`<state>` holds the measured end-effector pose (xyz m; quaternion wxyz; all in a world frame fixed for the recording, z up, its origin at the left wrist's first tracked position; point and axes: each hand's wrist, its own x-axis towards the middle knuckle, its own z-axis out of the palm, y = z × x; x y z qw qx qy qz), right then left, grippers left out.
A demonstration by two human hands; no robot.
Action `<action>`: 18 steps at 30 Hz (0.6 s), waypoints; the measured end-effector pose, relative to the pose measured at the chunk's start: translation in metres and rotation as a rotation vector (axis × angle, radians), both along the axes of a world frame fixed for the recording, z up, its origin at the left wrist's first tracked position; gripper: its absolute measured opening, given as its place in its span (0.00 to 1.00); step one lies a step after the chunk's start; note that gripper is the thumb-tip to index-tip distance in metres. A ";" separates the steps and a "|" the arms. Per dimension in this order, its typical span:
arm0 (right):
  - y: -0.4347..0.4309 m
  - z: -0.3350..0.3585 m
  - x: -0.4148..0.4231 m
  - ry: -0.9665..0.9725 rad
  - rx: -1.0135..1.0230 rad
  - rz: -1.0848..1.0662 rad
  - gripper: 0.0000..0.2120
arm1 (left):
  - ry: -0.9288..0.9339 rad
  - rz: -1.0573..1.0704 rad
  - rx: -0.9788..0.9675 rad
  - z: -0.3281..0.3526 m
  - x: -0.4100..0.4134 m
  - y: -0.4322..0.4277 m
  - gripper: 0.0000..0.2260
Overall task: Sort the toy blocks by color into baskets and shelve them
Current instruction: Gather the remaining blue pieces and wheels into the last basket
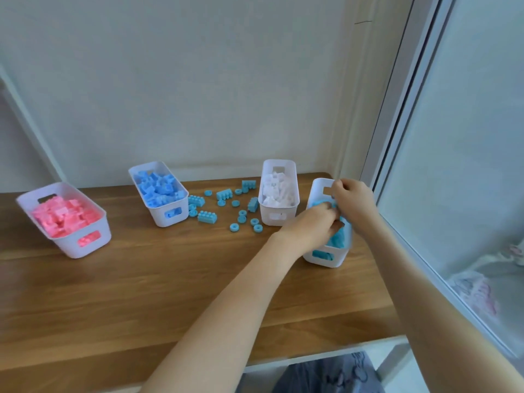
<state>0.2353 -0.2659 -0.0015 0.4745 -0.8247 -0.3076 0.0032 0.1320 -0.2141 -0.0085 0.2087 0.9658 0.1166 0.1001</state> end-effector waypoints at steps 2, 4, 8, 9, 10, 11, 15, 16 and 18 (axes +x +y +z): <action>0.004 0.001 0.003 -0.024 -0.029 -0.027 0.17 | 0.136 -0.049 0.050 0.003 0.001 0.001 0.13; 0.008 0.003 0.003 -0.054 -0.075 -0.031 0.15 | 0.215 -0.071 0.107 0.008 0.000 0.000 0.11; 0.019 0.006 0.002 -0.082 -0.151 0.049 0.13 | 0.131 -0.079 0.090 0.005 -0.007 -0.002 0.06; 0.020 0.006 0.003 -0.087 -0.174 0.074 0.13 | 0.074 -0.072 0.049 0.003 -0.010 -0.001 0.05; 0.021 0.006 0.005 -0.091 -0.201 0.089 0.13 | 0.001 -0.064 0.003 0.001 -0.014 0.000 0.05; 0.020 0.007 0.007 -0.090 -0.233 0.095 0.13 | -0.078 -0.054 -0.042 0.000 -0.019 0.002 0.05; 0.017 0.008 0.011 -0.072 -0.416 0.156 0.10 | -0.308 0.015 -0.048 -0.003 -0.041 0.013 0.05; 0.018 0.007 0.010 -0.048 -0.427 0.183 0.10 | -0.343 0.048 -0.016 -0.005 -0.046 0.018 0.06; 0.022 0.004 0.006 0.032 -0.377 0.209 0.10 | -0.373 0.131 0.041 -0.009 -0.055 0.027 0.07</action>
